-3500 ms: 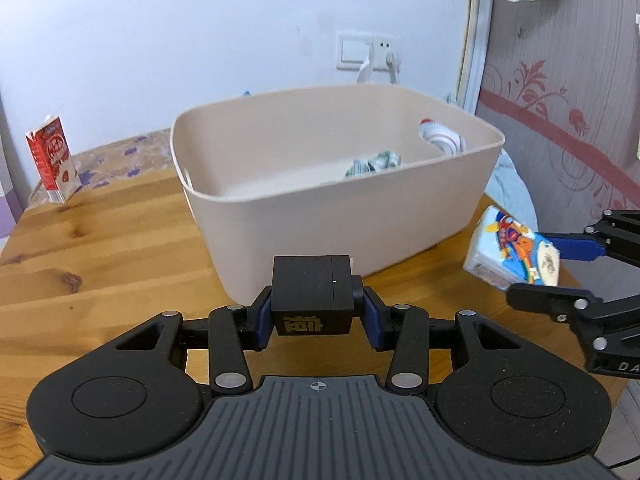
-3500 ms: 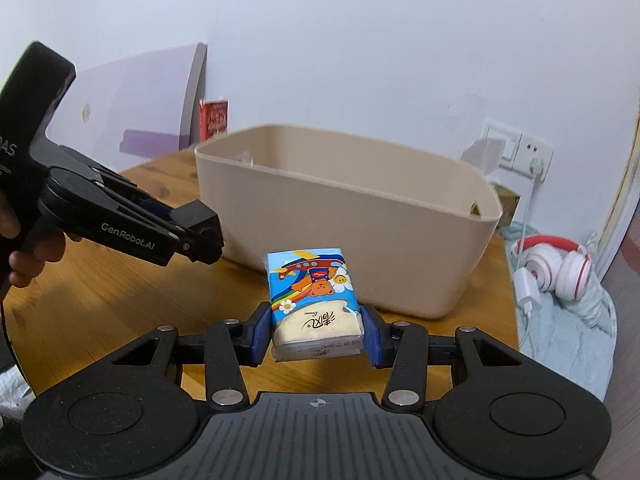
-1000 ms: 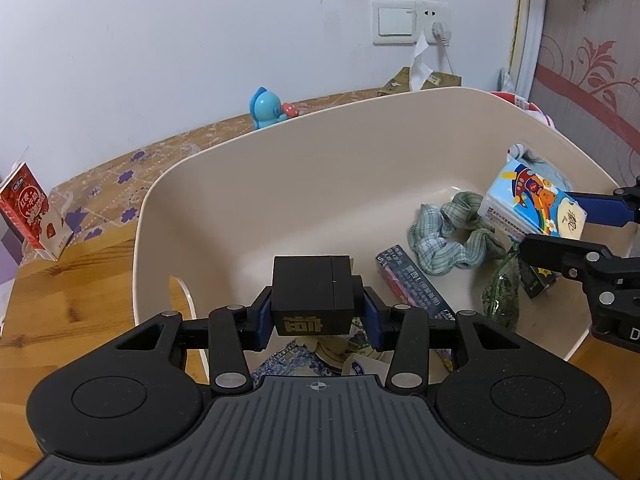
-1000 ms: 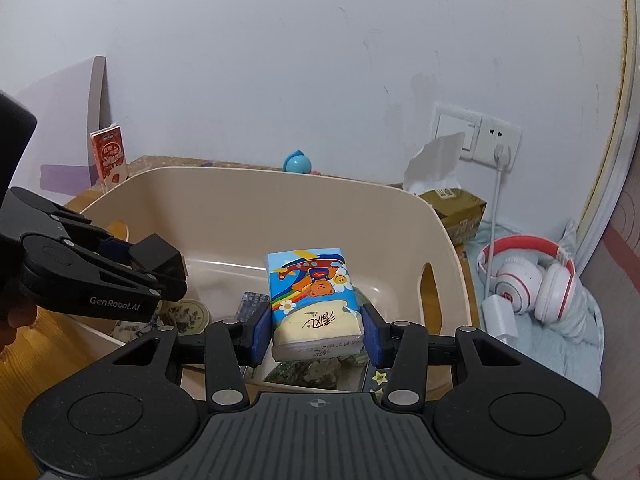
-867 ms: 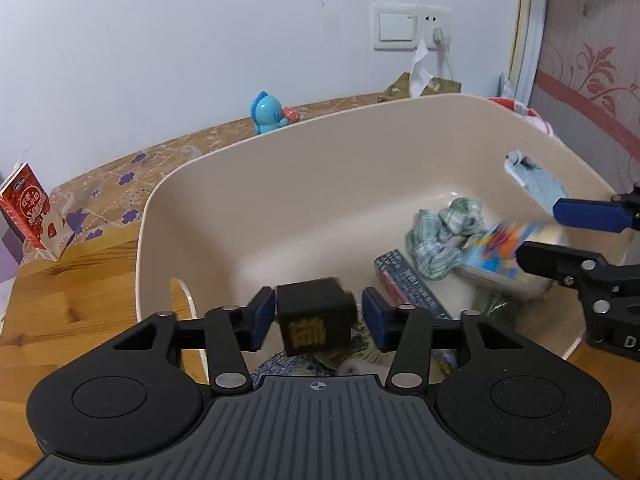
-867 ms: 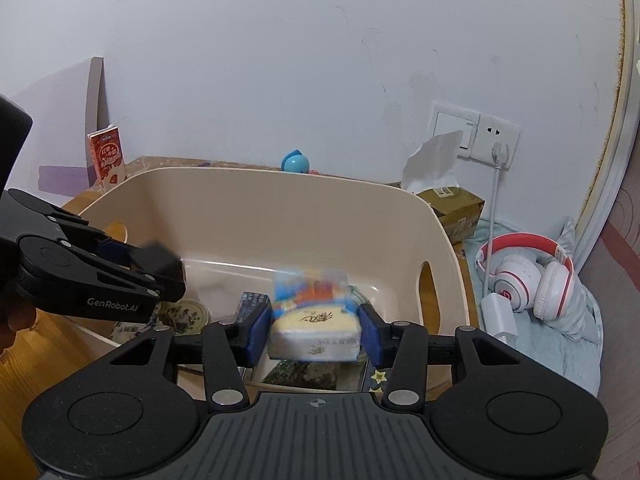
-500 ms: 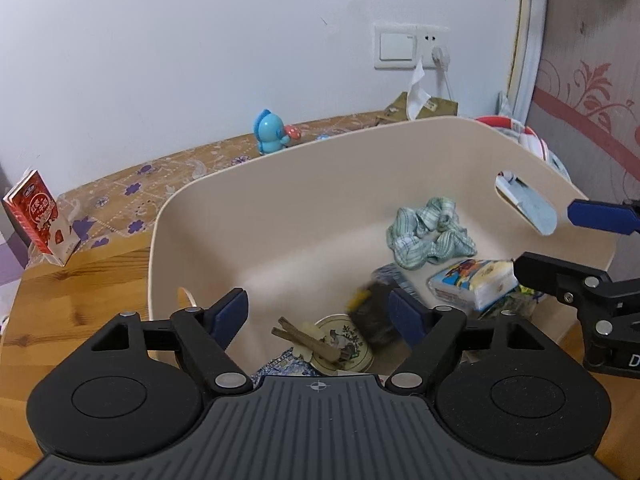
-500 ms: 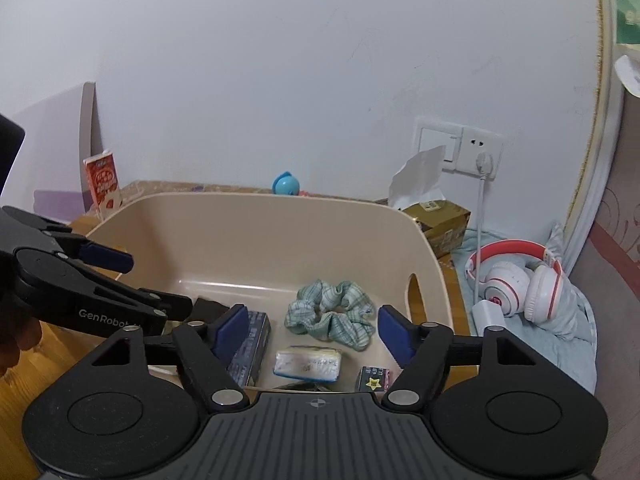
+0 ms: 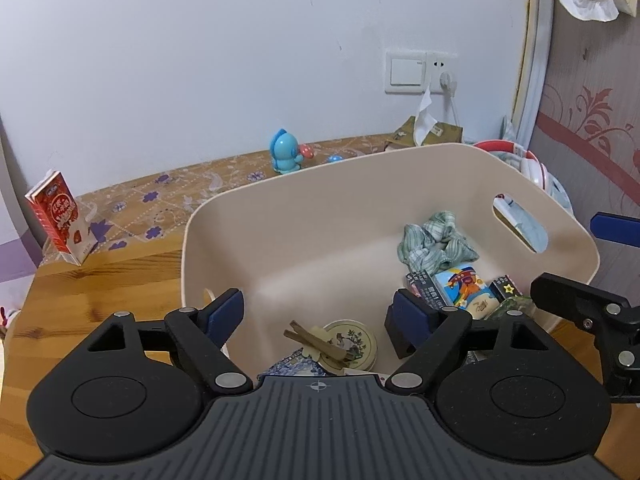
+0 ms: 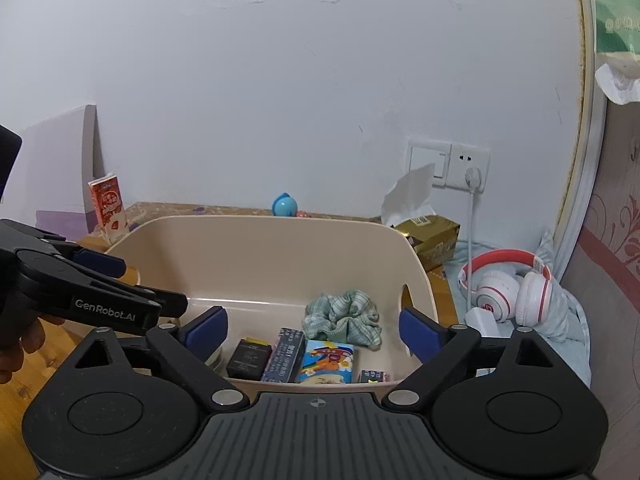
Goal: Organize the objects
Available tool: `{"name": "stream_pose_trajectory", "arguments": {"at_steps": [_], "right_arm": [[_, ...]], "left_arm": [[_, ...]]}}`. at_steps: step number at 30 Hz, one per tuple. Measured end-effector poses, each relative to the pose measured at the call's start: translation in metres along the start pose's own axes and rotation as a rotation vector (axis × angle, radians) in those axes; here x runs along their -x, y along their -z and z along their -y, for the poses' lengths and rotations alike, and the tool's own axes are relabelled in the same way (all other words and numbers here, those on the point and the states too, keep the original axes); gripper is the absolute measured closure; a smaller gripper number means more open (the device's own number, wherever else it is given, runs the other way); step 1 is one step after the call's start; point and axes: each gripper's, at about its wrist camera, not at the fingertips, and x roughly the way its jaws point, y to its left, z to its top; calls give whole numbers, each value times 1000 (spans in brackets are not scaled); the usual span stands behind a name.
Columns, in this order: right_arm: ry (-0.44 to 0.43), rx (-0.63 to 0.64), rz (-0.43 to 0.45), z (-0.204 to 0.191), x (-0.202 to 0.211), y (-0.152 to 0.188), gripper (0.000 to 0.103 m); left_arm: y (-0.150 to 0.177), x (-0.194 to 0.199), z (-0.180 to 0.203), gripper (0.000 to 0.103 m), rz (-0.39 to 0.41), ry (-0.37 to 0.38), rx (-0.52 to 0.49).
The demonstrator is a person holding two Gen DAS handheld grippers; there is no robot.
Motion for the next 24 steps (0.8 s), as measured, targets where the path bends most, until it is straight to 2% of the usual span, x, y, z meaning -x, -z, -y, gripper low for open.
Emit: {"name": "stream_pose_trajectory", "arguments": {"at_steps": [24], "right_arm": [[-24,-59,41,2,42,13,3]], "left_arm": [[23,49,-4,19,79,-13,29]]}}
